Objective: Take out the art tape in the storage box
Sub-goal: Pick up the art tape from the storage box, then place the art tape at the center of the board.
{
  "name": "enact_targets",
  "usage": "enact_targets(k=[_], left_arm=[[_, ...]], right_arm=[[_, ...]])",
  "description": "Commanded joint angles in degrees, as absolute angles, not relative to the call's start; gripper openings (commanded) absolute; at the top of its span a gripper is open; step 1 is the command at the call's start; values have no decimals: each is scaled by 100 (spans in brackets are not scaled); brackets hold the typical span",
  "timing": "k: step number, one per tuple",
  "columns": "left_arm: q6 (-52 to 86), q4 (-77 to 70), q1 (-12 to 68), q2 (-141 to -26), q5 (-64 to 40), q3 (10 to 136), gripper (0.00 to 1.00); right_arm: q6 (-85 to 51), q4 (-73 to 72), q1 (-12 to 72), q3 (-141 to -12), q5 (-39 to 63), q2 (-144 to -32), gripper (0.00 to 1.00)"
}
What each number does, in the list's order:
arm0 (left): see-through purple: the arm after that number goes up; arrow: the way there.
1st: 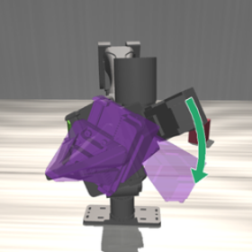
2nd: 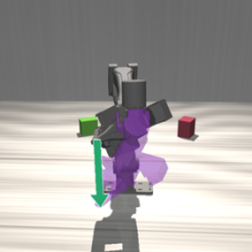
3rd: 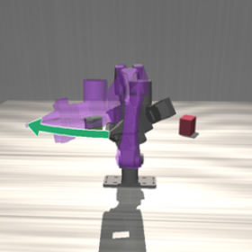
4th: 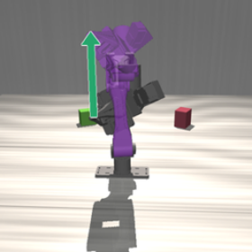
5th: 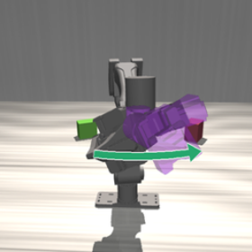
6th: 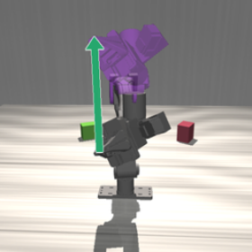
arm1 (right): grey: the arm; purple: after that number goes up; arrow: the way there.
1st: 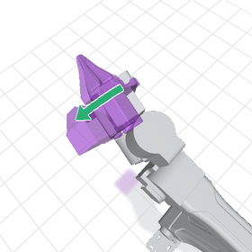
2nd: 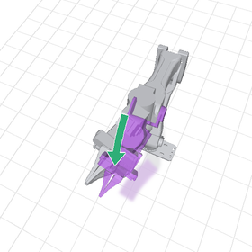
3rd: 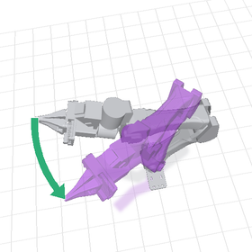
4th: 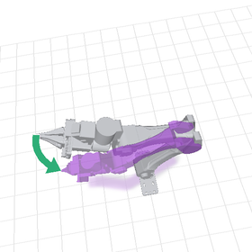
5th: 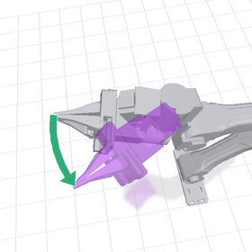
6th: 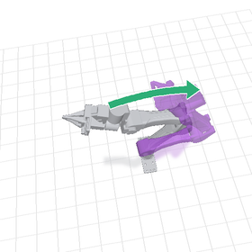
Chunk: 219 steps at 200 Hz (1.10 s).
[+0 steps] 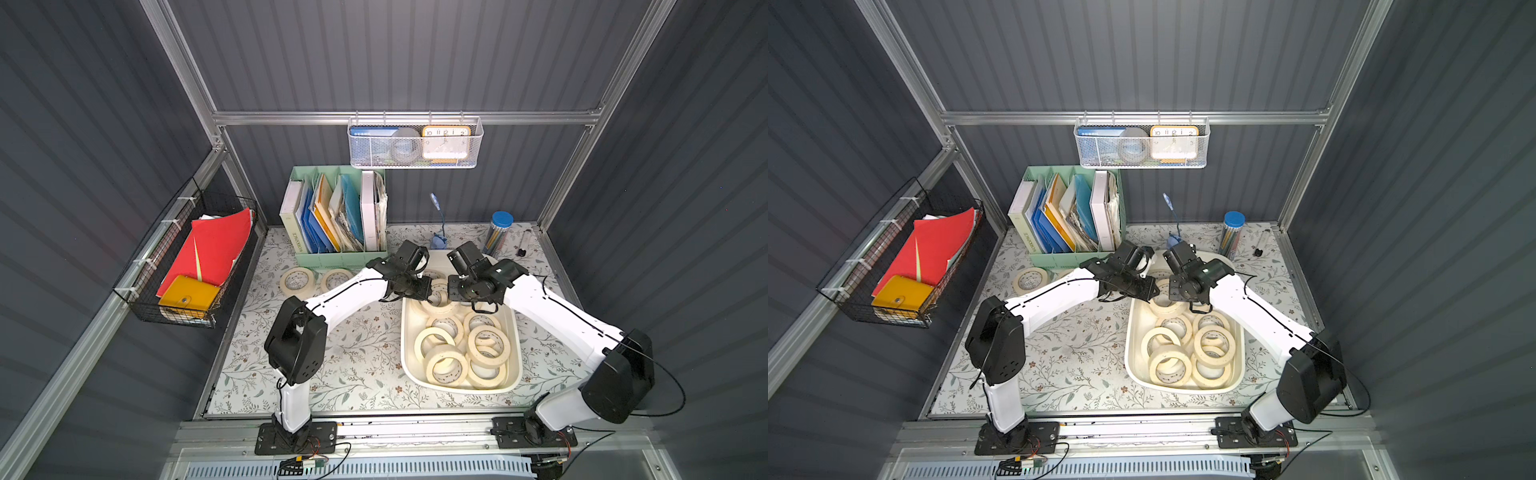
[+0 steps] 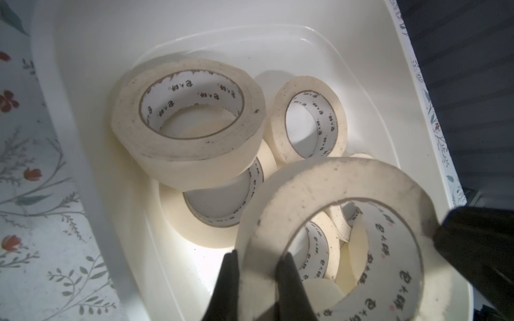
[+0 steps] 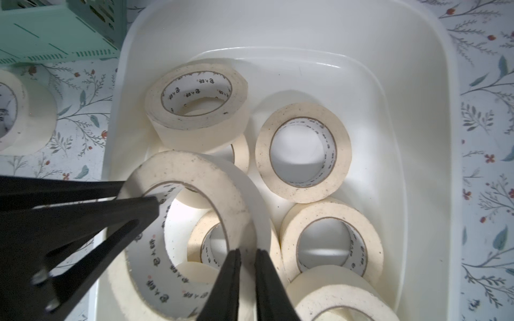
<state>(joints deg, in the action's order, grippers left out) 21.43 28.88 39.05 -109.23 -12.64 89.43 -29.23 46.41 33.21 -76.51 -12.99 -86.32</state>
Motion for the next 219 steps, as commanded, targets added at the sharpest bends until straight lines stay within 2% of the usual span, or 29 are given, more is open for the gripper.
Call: enact_targets(k=[1, 7, 23, 37, 61, 115, 142, 167, 219], left_arm=[[2210, 2744, 3885, -10839, -1310, 9031, 4], [2208, 2766, 3883, -10810, -1295, 9035, 4], [2190, 2809, 3880, -10648, -1251, 9005, 3], [2219, 2875, 3867, -10427, -962, 8974, 2], [2193, 3089, 3584, -9892, -639, 8878, 0], [1908, 3017, 2256, -9072, 210, 7960, 0], [1872, 2593, 1792, -9148, 487, 7546, 0], [1927, 2059, 1399, -9455, 286, 7248, 0], [1963, 1552, 1353, -10295, -109, 7399, 0]], right_arm=[[-3006, 4623, 3352, -7755, -1295, -8557, 23], [-3018, 4610, 3347, -7755, -1339, -8525, 34], [-3027, 4581, 3344, -7755, -1536, -8388, 54], [-2971, 4533, 3337, -7727, -1784, -8221, 62], [-2875, 4610, 3175, -7752, -1961, -7954, 63], [-2786, 4656, 2863, -7490, -1780, -7855, 64], [-2829, 4704, 2864, -7351, -1644, -7893, 64], [-2830, 4778, 2861, -7265, -1678, -7851, 64], [-2817, 4841, 2848, -7252, -1735, -7955, 64]])
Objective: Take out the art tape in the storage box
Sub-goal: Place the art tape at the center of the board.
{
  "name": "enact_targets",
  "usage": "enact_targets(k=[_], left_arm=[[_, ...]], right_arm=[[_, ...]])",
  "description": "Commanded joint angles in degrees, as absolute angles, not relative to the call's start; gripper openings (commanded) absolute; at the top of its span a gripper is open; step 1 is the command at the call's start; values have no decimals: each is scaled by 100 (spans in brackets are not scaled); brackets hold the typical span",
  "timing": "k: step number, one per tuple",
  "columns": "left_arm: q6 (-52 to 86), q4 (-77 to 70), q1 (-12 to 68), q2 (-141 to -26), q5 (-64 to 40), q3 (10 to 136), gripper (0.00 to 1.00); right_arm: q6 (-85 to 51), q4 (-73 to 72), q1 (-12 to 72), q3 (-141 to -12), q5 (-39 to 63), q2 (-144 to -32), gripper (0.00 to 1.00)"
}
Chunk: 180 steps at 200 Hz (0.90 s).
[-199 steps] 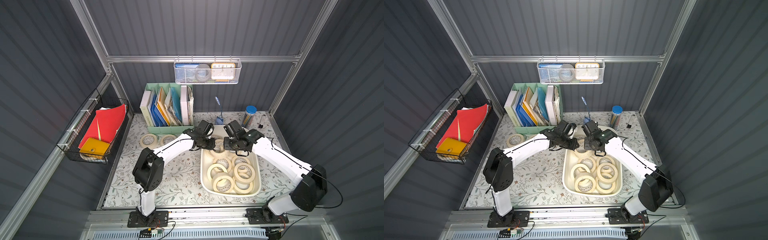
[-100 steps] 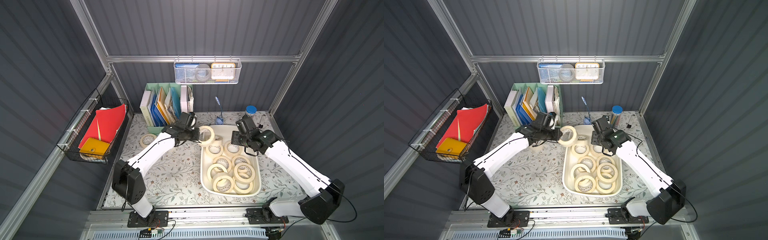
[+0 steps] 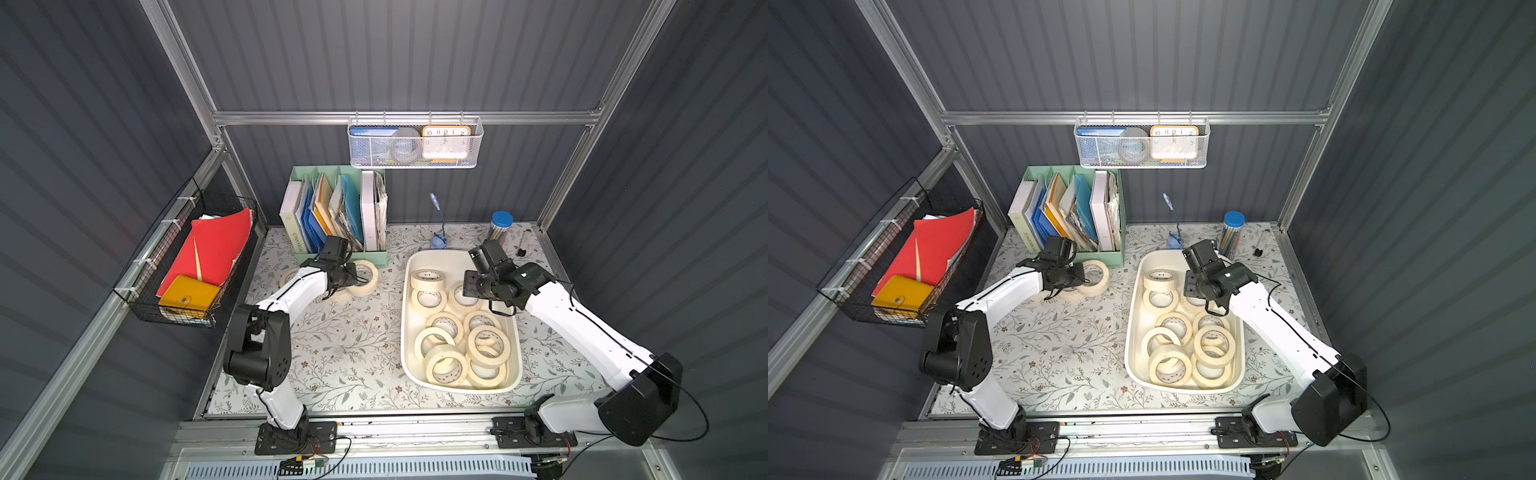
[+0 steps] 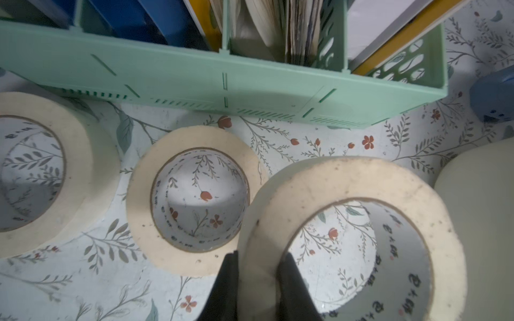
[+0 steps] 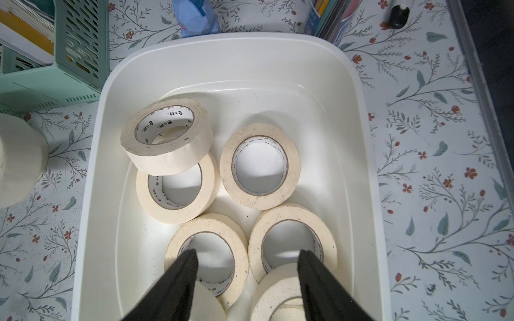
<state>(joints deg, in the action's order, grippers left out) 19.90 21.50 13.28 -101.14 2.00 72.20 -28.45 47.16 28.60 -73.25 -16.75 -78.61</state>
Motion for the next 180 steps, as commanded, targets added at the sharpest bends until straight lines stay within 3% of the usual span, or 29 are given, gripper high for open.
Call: enact_targets(k=[1, 72, 180], left_arm=[[1966, 1545, 1353, -10307, -120, 7391, 0], [1986, 1052, 1346, -10885, -335, 7284, 0], [1705, 1217, 1481, -10884, -363, 7693, 0]], right_arm=[[-2815, 4837, 2848, -7256, -1729, -7955, 64], [-2857, 4746, 2837, -7168, -1573, -8218, 64], [-2874, 4720, 2837, -7065, -1554, -8241, 64]])
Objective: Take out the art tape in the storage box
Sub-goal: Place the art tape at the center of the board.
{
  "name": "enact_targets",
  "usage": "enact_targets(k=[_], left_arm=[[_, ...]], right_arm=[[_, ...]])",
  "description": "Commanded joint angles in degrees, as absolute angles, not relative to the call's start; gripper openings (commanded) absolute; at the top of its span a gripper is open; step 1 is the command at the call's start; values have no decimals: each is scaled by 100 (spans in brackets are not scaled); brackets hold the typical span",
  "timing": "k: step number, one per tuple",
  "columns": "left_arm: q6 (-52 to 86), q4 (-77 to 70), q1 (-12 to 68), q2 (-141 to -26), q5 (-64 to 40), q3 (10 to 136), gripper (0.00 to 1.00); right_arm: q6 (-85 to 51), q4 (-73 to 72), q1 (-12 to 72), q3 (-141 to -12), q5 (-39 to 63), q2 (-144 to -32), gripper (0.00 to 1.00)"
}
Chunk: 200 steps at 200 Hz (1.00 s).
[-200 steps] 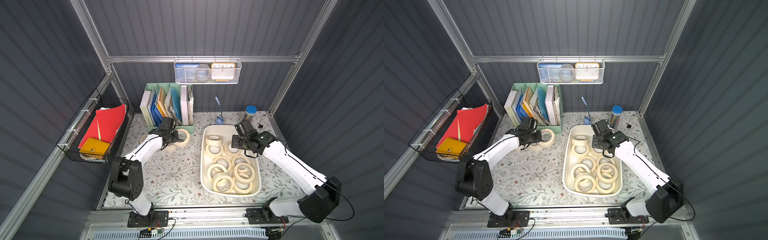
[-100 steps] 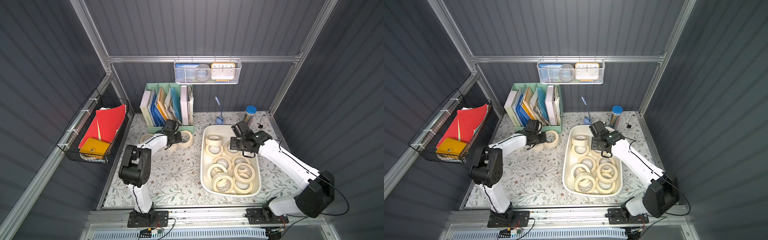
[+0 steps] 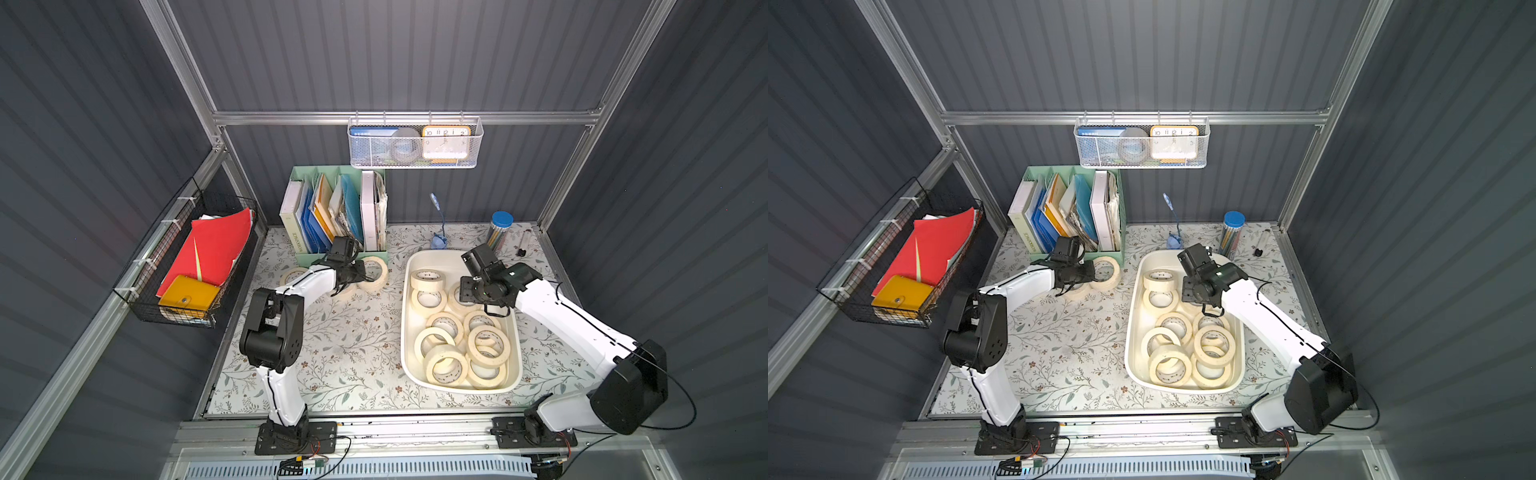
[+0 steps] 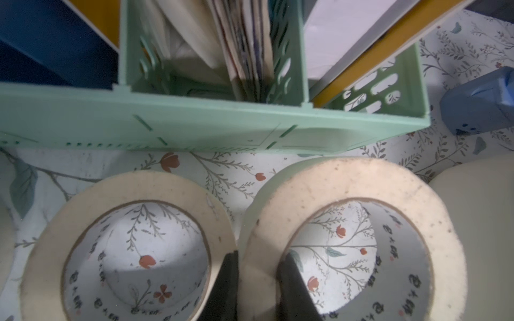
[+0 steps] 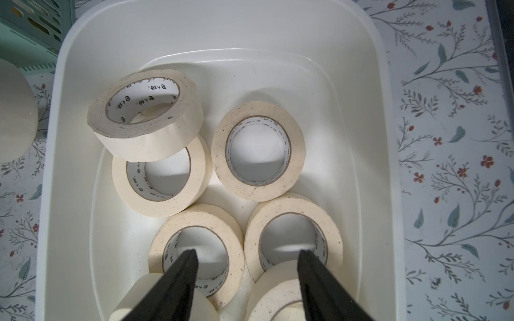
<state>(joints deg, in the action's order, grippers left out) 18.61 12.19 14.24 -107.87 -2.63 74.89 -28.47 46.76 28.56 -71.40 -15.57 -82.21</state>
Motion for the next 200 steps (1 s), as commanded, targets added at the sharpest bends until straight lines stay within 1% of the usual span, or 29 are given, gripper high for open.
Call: enact_targets(k=[1, 87, 171, 200], left_arm=[[1705, 1215, 1483, -10887, -362, 7692, 0], [1803, 1178, 1459, -11471, -293, 7593, 0], [1583, 1582, 1218, -11455, 279, 7564, 0], [1490, 1643, 1149, -11374, 334, 7506, 0]], right_arm=[[-2874, 4720, 2833, -7066, -1555, -8242, 64], [-2835, 4751, 2827, -7037, -1574, -8236, 63], [-2915, 4747, 2811, -6891, -1516, -8227, 63], [-2939, 4705, 2677, -6766, -1486, -8227, 63]])
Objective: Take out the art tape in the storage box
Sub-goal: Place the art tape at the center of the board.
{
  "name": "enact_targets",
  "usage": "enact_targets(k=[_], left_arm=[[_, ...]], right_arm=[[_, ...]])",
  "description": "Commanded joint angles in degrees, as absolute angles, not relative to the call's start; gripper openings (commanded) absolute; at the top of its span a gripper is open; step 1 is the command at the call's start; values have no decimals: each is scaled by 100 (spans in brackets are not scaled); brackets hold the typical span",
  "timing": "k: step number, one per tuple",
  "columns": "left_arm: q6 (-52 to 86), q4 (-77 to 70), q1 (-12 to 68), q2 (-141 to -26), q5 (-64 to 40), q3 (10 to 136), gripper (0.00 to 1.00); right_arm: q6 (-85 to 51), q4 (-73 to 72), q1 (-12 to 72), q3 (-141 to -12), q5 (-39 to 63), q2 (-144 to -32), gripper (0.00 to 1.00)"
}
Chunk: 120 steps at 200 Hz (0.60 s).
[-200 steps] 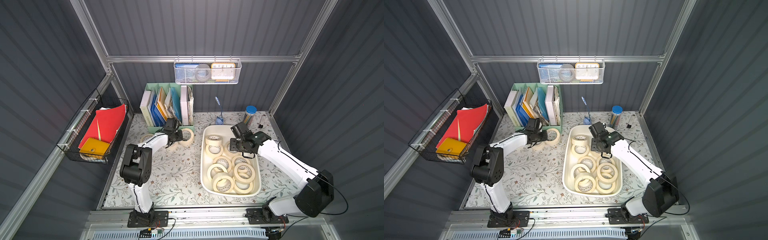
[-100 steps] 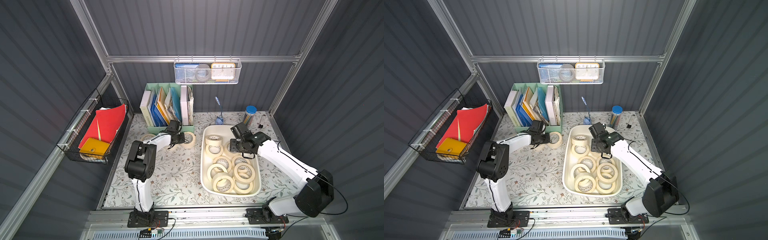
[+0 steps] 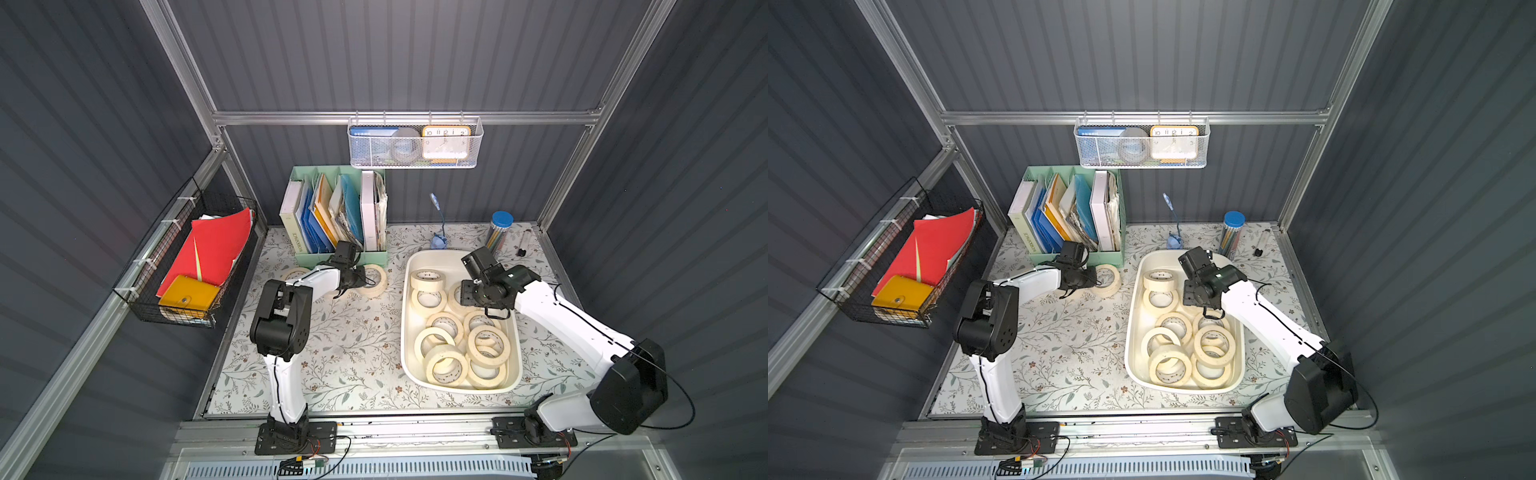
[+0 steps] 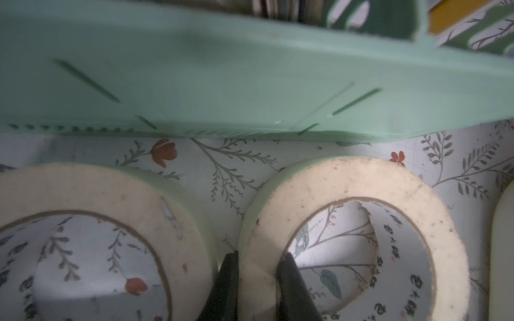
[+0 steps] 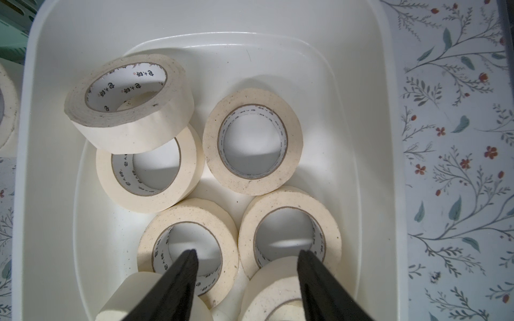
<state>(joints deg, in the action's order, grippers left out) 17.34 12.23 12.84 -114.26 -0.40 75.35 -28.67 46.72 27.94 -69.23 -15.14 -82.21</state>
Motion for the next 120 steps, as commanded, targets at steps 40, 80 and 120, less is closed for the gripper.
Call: enact_targets(k=[40, 80, 120], left_arm=[[1462, 1739, 1157, -11340, 280, 7606, 7], [1357, 1890, 1167, -11166, 251, 7815, 61], [1273, 2251, 1253, -10534, 168, 7894, 72]], right_arm=[[-2909, 4304, 2217, -6513, -1374, -8384, 63], [-2790, 4022, 1844, -6603, -1072, -8949, 63], [-2681, 3838, 1673, -6827, -907, -9581, 63]])
